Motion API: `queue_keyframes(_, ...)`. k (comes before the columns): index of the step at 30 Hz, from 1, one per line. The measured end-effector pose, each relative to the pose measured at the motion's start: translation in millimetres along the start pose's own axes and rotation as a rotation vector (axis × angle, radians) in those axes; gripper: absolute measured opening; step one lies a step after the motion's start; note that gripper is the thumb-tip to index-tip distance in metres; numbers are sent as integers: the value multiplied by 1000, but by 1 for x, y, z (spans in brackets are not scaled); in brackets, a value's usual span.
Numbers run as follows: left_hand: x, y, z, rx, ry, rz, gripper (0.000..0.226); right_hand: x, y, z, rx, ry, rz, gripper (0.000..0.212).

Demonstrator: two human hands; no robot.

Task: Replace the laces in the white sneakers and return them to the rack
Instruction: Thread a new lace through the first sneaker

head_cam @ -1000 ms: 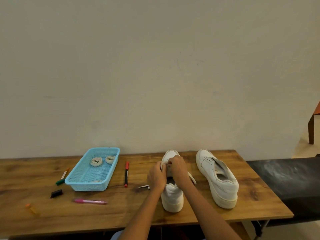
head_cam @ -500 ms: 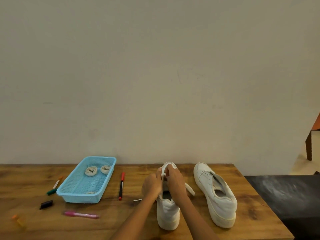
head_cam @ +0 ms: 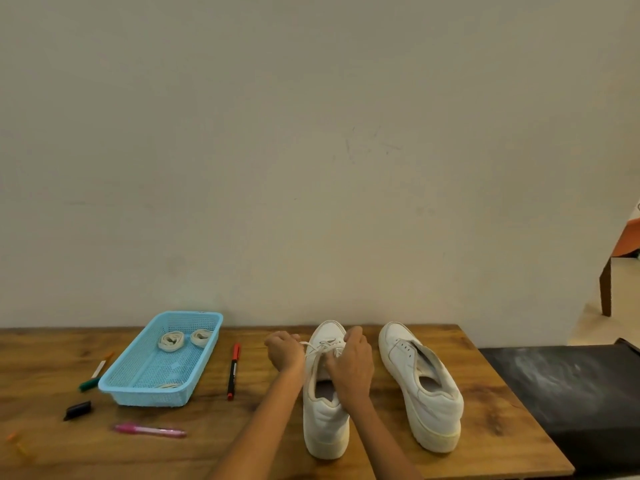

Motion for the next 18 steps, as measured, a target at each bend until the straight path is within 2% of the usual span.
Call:
queue_keyframes(1, 5, 0, 0, -75, -215, -1, 34, -1, 1, 1, -16, -15, 0, 30)
queue_keyframes(3, 14, 4, -10, -171, -689, -122, 42, -2, 2, 4, -35, -54, -18, 31)
queue_keyframes(4, 17, 4, -16, -175, -803, -208, 44, -2, 2, 4, -39, -66, -25, 32)
queue_keyframes(6, 20, 0, -23, -176, -820, -296, 39, -3, 0, 5, -42, -75, -35, 32)
queue_keyframes(8, 19, 5, -19, -182, -675, -325, 29, -3, 0, 7, -49, -74, -48, 33)
queue_keyframes(9, 16, 8, -14, -150, -517, -320, 28, -4, 0, 7, -58, -80, -47, 34)
queue_keyframes(12, 12, 14, 4, 74, 167, -274, 35, -5, 1, 9, -86, -100, -28, 35)
queue_keyframes(13, 12, 12, 8, 93, 255, -255, 37, -5, 0, 9, -97, -105, -25, 35)
queue_keyframes(14, 14, 10, 10, 53, 193, -232, 37, -6, 0, 10, -107, -110, -25, 34)
queue_keyframes(15, 17, 7, 11, -30, 22, -208, 36, -6, 0, 11, -108, -115, -26, 34)
queue_keyframes(18, 24, -7, -2, -338, -801, -192, 35, -7, 0, 12, -107, -114, -36, 35)
Point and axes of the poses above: each hand's wrist, its own y-axis away from the middle knuckle, its own x-axis out of the back of the hand, z = x × y, the point moved 2 cm from there along -y, towards the middle knuckle, and after that the axes turned 14 degrees about x, right-handed, at the moved point
